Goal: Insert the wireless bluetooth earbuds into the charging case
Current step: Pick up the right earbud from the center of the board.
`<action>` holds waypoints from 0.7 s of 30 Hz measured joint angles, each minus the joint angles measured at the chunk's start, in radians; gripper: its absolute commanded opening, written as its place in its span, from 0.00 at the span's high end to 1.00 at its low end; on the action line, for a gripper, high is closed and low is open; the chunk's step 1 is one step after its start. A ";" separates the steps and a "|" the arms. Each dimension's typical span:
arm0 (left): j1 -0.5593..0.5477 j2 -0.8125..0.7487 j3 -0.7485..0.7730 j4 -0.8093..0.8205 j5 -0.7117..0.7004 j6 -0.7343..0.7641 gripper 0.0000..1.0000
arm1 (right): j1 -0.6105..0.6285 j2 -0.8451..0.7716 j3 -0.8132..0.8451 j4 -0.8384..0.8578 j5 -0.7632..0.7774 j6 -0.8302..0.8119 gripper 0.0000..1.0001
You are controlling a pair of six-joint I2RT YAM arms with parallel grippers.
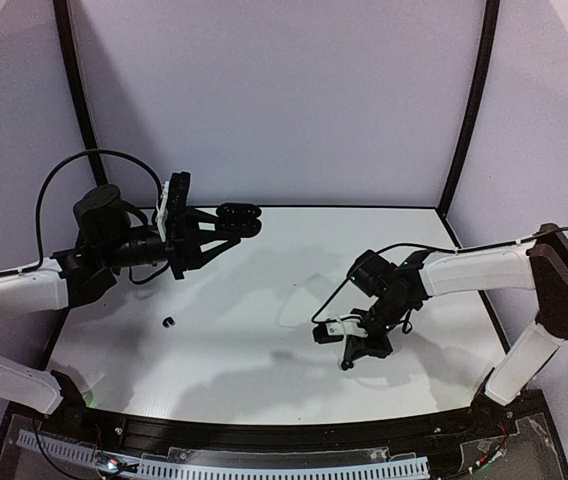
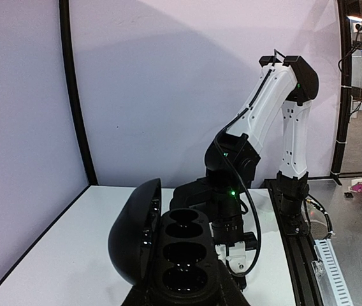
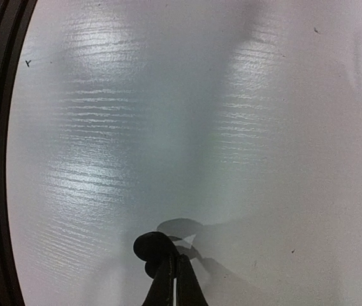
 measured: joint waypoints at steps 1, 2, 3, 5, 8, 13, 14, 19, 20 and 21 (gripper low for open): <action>0.000 0.000 0.000 0.000 0.000 0.001 0.99 | 0.002 -0.008 0.000 0.002 0.000 0.009 1.00; 0.000 0.000 0.000 0.000 0.000 0.001 0.99 | 0.003 -0.018 0.000 0.004 0.002 0.021 1.00; 0.000 0.000 0.000 0.000 0.000 0.002 0.99 | 0.005 -0.036 0.000 0.009 0.002 0.039 1.00; 0.000 0.000 0.000 0.000 -0.002 0.002 0.99 | 0.005 -0.065 0.003 0.016 0.005 0.063 1.00; 0.000 0.000 0.000 0.000 -0.006 0.002 0.99 | 0.005 -0.108 0.011 0.035 0.017 0.101 1.00; 0.000 0.000 0.000 0.000 -0.027 0.002 0.99 | 0.005 -0.171 0.099 0.063 0.076 0.200 1.00; 0.000 0.000 0.000 0.000 -0.034 0.002 0.99 | 0.005 -0.176 0.143 0.063 0.092 0.221 1.00; 0.000 0.000 0.000 0.001 -0.074 0.007 0.99 | 0.021 -0.210 0.444 0.169 0.189 0.315 1.00; 0.000 0.000 0.000 0.001 -0.080 0.010 0.99 | 0.031 -0.215 0.491 0.188 0.208 0.324 1.00; 0.000 0.000 0.000 0.002 -0.086 0.017 0.99 | 0.044 -0.220 0.536 0.208 0.228 0.332 1.00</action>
